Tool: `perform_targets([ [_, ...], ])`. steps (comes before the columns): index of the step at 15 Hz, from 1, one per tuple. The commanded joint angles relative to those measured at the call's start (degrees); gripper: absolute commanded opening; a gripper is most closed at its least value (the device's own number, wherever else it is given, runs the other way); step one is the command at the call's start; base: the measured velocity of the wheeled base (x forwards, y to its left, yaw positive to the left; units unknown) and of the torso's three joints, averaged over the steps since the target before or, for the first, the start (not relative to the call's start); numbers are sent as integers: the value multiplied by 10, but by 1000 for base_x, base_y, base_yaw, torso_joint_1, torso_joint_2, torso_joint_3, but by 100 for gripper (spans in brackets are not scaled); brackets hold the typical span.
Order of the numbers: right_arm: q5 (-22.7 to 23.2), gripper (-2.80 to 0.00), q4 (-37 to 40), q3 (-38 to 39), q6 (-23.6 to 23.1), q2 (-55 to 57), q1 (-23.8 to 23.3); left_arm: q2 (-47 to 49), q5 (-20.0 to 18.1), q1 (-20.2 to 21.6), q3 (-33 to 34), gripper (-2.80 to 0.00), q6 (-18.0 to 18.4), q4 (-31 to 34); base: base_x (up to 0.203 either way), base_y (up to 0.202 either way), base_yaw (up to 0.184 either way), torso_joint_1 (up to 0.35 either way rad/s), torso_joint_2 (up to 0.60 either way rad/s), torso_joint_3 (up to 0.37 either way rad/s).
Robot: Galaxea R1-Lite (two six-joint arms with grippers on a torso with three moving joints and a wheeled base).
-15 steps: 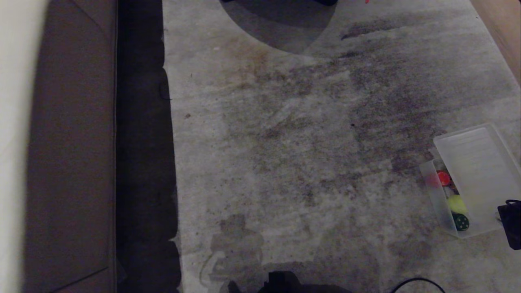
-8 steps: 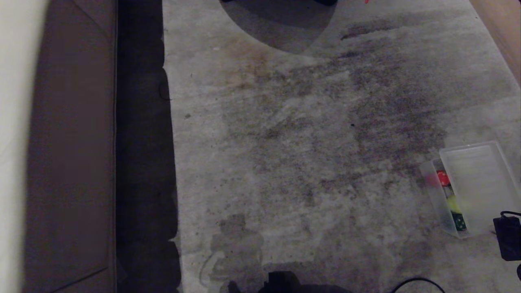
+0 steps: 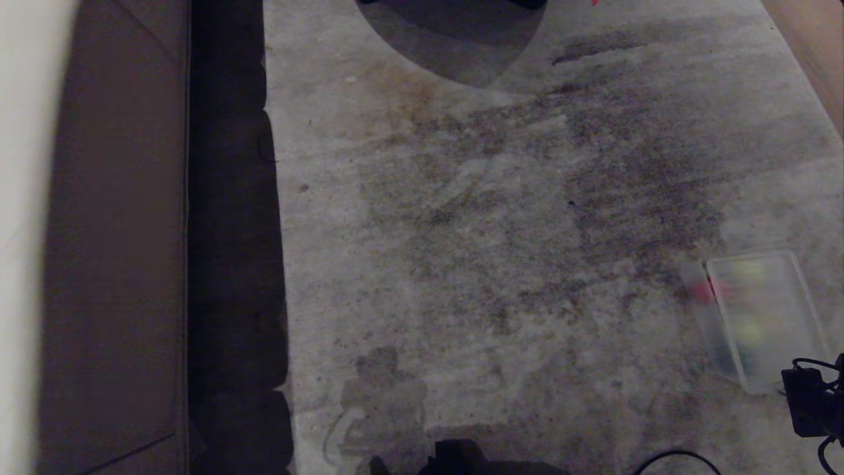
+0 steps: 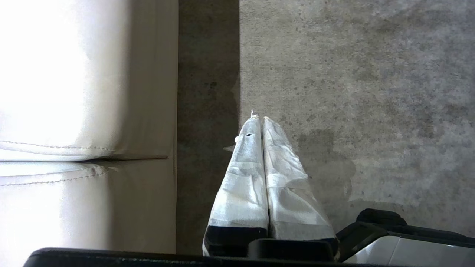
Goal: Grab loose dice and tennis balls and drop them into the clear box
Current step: Close the lid
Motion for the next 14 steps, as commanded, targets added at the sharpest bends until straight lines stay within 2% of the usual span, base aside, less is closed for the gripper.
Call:
perform_targets([
  [1, 12, -280, -3, -1, 1, 12, 1, 1, 0, 0, 1, -280, 0, 0, 0, 0, 0, 0, 0, 0],
  [7, 46, -280, -4, -16, -37, 11, -3, 0, 0, 0, 1, -280, 0, 0, 0, 0, 0, 0, 0, 0],
  [9, 46, -280, -4, -19, -61, 10, -14, 1, 0, 0, 1, -280, 0, 0, 0, 0, 0, 0, 0, 0],
  [14, 45, -280, -3, -32, -73, -14, -35, 1, 0, 0, 1, -280, 0, 0, 0, 0, 0, 0, 0, 0],
])
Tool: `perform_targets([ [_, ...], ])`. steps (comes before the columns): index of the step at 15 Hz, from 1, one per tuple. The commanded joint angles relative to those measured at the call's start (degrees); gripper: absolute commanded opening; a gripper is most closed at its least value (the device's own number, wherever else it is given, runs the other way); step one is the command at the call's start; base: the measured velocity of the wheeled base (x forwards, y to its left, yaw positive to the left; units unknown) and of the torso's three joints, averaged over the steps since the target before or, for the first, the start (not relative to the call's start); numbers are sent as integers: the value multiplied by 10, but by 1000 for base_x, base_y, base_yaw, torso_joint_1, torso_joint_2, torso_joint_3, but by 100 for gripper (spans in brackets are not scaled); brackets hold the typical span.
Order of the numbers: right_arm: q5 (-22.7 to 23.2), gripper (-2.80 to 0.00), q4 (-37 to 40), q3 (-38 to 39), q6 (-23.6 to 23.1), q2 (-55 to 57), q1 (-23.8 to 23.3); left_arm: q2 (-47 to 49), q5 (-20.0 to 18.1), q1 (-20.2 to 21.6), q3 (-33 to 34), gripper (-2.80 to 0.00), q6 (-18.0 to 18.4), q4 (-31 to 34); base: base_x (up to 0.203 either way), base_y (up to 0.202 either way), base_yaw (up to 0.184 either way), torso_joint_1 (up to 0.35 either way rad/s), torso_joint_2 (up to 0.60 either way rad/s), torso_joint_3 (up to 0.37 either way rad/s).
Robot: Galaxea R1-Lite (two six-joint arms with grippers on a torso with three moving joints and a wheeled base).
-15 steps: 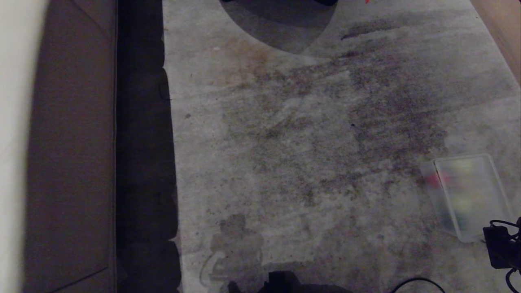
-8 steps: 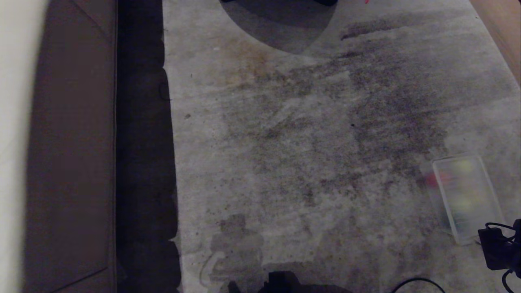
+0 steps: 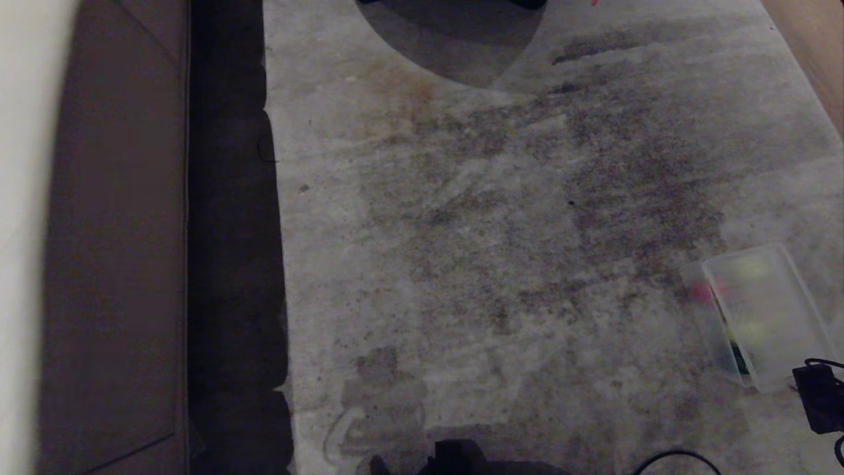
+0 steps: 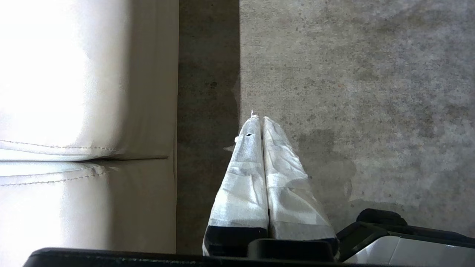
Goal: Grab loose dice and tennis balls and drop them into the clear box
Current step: Close the lid
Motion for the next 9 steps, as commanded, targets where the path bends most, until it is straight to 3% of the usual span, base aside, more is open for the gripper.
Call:
perform_targets([
  [1, 2, -280, -4, -5, -9, -10, -5, 1, 0, 0, 1, -280, -1, 0, 0, 0, 0, 0, 0, 0],
  [9, 3, -280, -3, -6, -10, 27, -4, 1, 0, 0, 1, -280, -1, 0, 0, 0, 0, 0, 0, 0],
])
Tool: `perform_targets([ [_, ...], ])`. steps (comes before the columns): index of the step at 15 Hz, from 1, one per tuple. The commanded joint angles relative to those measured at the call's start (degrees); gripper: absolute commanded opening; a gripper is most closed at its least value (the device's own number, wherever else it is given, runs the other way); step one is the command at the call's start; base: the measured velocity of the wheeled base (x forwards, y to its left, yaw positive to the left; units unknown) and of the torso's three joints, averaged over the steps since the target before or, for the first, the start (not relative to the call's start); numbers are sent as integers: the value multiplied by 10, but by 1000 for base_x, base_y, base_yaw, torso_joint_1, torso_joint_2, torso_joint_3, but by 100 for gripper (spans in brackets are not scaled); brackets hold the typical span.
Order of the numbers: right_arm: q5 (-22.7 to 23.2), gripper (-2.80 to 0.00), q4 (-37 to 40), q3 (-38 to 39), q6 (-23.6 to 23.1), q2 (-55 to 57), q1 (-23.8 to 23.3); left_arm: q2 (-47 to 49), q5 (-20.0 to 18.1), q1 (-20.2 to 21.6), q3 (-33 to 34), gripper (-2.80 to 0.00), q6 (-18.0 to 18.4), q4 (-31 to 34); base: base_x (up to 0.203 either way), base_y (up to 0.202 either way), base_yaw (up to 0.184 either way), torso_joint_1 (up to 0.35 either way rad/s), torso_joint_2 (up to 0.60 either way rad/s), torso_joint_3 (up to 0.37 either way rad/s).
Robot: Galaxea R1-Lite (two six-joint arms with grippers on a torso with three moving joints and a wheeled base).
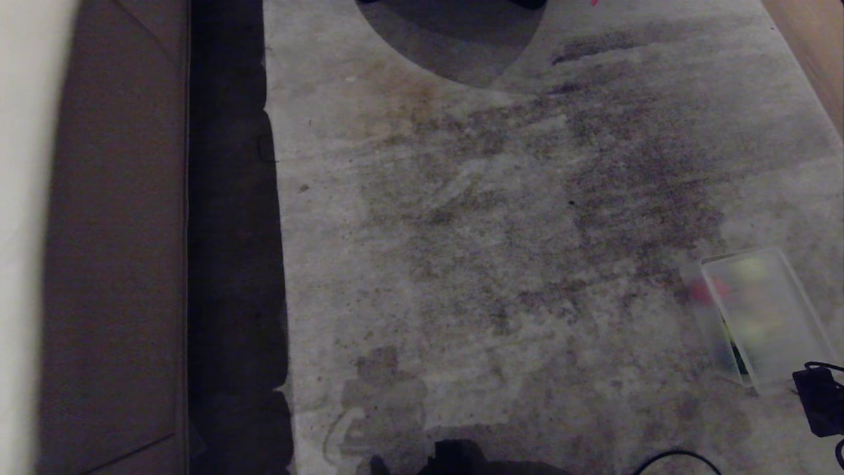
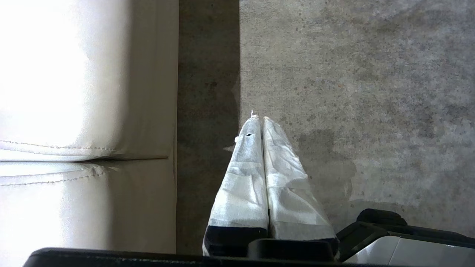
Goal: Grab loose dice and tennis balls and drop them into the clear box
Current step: Close the lid
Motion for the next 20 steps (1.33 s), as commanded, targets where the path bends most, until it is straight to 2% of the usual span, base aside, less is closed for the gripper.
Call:
perform_targets([
  [1, 1, -280, -4, 0, 3, 15, 1, 1, 0, 0, 1, -280, -1, 0, 0, 0, 0, 0, 0, 0],
  [8, 1, -280, -5, 0, 8, 16, 3, 0, 0, 0, 1, -280, -1, 0, 0, 0, 0, 0, 0, 0],
  [11, 9, -280, -4, 1, 33, 13, 3, 0, 0, 0, 1, -280, -1, 0, 0, 0, 0, 0, 0, 0],
  [20, 11, -280, -5, -2, 47, 16, 7, 1, 0, 0, 1, -280, -1, 0, 0, 0, 0, 0, 0, 0],
])
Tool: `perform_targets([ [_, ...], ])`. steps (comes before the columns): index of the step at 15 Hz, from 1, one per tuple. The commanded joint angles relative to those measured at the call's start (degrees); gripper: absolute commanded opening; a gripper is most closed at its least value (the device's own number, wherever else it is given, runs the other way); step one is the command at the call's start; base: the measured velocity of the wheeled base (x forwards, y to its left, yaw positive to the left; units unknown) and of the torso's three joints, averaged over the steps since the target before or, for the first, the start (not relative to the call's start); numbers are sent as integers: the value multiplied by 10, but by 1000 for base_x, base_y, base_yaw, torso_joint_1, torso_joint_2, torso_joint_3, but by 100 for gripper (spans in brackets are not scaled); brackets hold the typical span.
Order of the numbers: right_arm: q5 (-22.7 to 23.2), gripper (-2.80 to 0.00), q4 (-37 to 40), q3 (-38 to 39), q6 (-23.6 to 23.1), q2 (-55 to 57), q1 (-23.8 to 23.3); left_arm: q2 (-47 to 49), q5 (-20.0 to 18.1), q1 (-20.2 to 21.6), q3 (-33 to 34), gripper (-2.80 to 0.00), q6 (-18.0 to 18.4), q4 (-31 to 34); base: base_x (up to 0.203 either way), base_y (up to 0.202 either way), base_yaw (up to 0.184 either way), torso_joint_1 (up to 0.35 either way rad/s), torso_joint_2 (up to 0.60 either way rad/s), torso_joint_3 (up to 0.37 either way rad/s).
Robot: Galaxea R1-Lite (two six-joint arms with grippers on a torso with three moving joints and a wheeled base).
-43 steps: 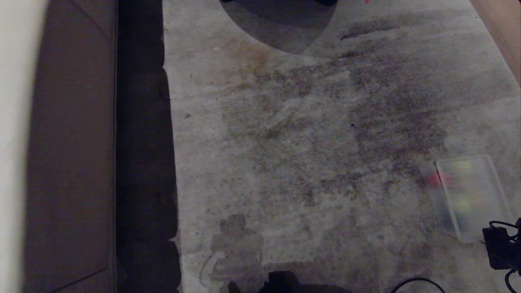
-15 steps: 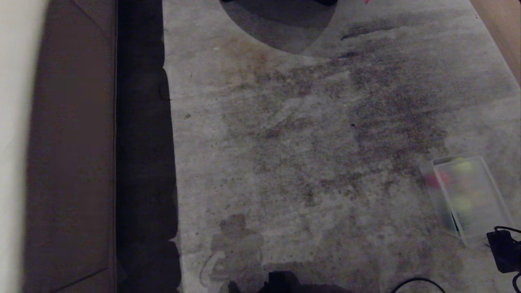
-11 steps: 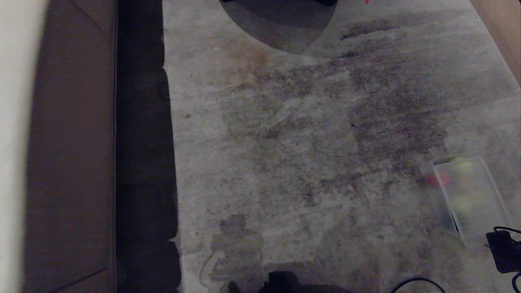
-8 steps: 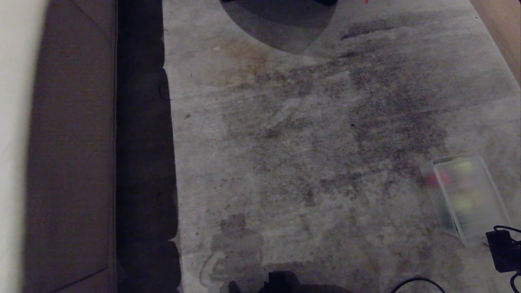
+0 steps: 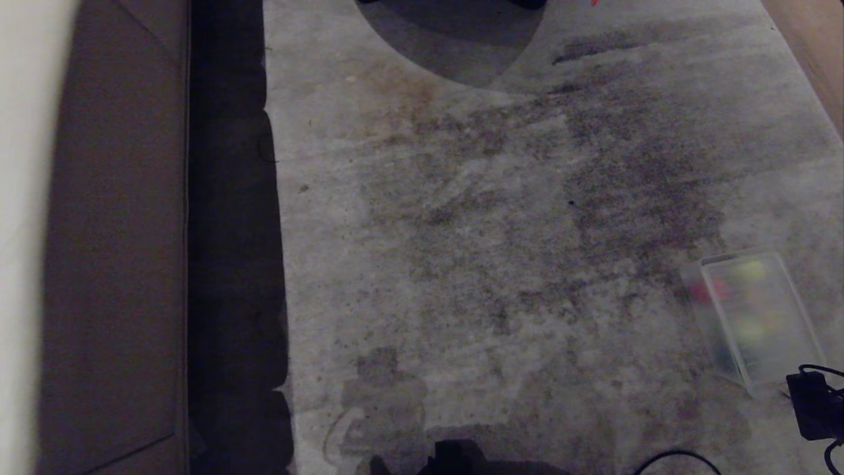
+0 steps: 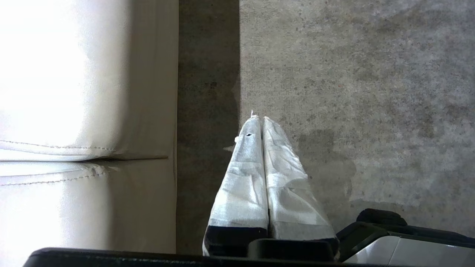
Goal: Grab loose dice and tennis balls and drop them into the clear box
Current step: Close the lid
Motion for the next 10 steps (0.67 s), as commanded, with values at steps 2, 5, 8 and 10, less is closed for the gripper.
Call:
perform_targets([
  [2, 0, 0, -5, 0, 4, -2, 1, 0, 0, 0, 1, -280, 0, 0, 0, 0, 0, 0, 0, 0],
  [5, 1, 0, -6, 0, 2, -4, 1, 0, 0, 0, 1, -280, 0, 0, 0, 0, 0, 0, 0, 0],
  [8, 1, 0, -6, 0, 5, -5, 5, 1, 0, 0, 1, -280, 0, 0, 0, 0, 0, 0, 0, 0],
  [10, 1, 0, -6, 0, 6, -5, 9, 1, 0, 0, 1, -280, 0, 0, 0, 0, 0, 0, 0, 0],
])
